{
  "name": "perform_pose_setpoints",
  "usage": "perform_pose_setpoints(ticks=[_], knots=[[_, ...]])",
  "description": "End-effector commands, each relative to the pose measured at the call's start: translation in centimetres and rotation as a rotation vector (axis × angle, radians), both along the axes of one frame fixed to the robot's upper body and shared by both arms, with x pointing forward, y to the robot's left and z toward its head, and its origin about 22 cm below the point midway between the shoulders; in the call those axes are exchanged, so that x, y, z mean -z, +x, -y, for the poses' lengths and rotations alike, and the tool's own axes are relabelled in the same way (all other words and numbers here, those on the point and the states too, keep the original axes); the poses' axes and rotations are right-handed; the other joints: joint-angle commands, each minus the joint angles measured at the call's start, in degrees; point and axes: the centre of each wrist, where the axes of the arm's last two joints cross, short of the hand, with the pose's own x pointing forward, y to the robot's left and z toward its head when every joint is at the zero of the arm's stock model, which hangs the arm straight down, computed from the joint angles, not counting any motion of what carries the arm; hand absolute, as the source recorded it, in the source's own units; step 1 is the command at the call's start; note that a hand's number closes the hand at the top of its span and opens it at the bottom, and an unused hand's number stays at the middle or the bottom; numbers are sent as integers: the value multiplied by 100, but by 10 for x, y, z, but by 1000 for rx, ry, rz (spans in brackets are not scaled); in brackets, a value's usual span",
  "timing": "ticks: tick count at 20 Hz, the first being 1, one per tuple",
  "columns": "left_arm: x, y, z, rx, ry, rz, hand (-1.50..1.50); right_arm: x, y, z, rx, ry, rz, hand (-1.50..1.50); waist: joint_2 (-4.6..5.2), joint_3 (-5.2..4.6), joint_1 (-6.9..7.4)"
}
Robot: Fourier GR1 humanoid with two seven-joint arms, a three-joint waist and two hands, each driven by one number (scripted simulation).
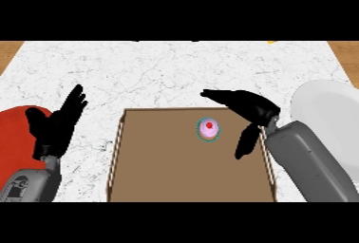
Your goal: Pick the cupcake from the tray and place it in the plate
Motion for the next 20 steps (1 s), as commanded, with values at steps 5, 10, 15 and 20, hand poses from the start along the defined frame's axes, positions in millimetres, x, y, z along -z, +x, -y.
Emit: perform_pose_setpoints(ticks=[5, 10, 15, 20], knots=[[19, -5, 10, 20, -10, -2, 0, 25, 14, -25, 2, -64, 8, -150, 13, 1, 26], [13, 0, 3, -1, 2, -3, 0, 20, 7, -36, 2, -88, 5, -150, 3, 0, -5], [1, -1, -14, 8, 2, -4, 0, 41, 14, -38, -30, -129, 5, -150, 6, 1, 16], [17, 8, 17, -1, -13, -9, 0, 21, 8, -67, -172, -131, -31, 150, 3, -1, -17]])
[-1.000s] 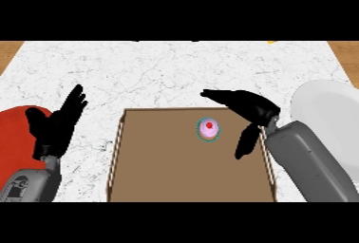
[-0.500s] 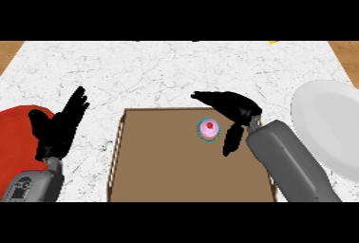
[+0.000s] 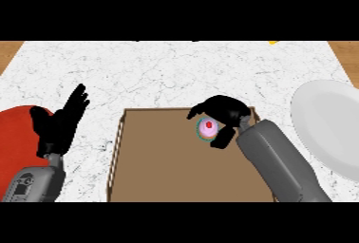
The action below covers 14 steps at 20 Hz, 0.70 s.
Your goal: Pick the cupcake from the tray and place it in the plate
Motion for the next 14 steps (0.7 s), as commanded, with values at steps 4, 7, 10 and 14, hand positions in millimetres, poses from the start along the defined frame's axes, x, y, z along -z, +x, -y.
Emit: perform_pose_setpoints(ticks=[4, 7, 10, 14], knots=[[5, 3, -7, -1, -4, -21, 0, 8, -10, -18, -94, 29, 16, 150, -2, -1, -13], [10, -10, 25, 4, -2, -7, 0, 7, -14, -7, -67, 61, 14, 150, -11, 0, -17], [17, 6, 0, 3, 20, -3, 0, 22, -11, 5, -45, 97, 42, 150, 2, -1, -23], [16, -8, -2, -31, 6, -24, 0, 25, -73, 31, 25, 105, 109, 150, -53, -2, -192]])
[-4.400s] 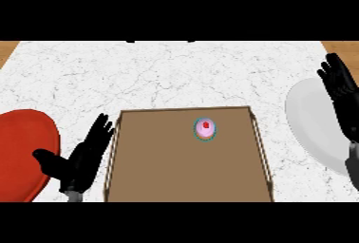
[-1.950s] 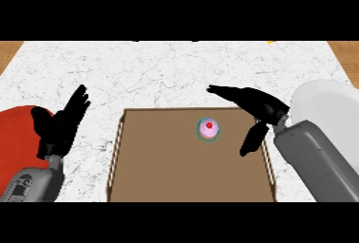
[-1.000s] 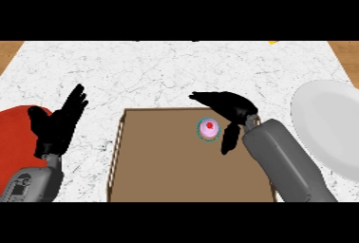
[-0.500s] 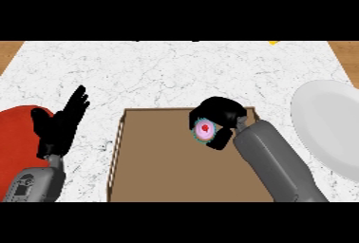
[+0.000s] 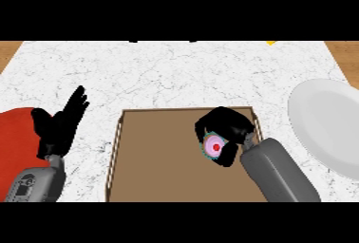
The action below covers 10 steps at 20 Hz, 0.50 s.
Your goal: Pick the cupcake from the tray and place it in the plate
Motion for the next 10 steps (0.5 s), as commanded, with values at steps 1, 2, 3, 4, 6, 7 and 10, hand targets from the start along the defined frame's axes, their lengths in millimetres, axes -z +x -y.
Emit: perform_pose_setpoints(ticks=[1, 2, 3, 4, 6, 7, 10], knots=[[-12, 0, 9, -20, 1, -9, 0, 7, -55, 22, 57, 8, 37, 150, -43, 3, -141], [-1, -11, -7, -21, 8, -15, 0, 17, -73, 44, 62, -3, 37, 150, -60, 2, -199], [-7, -12, -22, -48, 3, -24, 0, 23, -89, 53, 88, -1, 29, 150, -90, 1, -286], [-6, -15, -20, -41, 11, -6, 0, 12, -99, 61, 99, 3, 97, 150, -73, 1, -247], [12, -18, 1, -44, -3, -15, 0, -6, -113, 70, 145, 42, 232, 150, -55, -1, -271], [-5, -8, -10, -52, -6, -4, 0, -18, -115, 83, 170, 44, 292, 150, -43, 1, -235], [-2, -8, -11, -64, -2, -2, 0, -44, -128, 91, 280, 196, 491, 150, -61, 6, -369]])
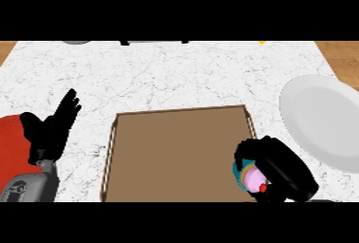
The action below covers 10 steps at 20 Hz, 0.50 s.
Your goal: Pick the cupcake from the tray and place it in the plate
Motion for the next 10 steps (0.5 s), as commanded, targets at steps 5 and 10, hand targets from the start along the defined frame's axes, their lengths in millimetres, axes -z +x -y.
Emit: perform_pose_setpoints(ticks=[5, 10], knots=[[-1, -11, -4, 3, -6, 13, 0, -61, -51, 57, 313, 147, 398, 150, 20, 6, 77], [-10, -2, 23, 36, -13, 16, 0, -70, -61, 86, 475, 282, 352, 150, 71, 6, 221]])
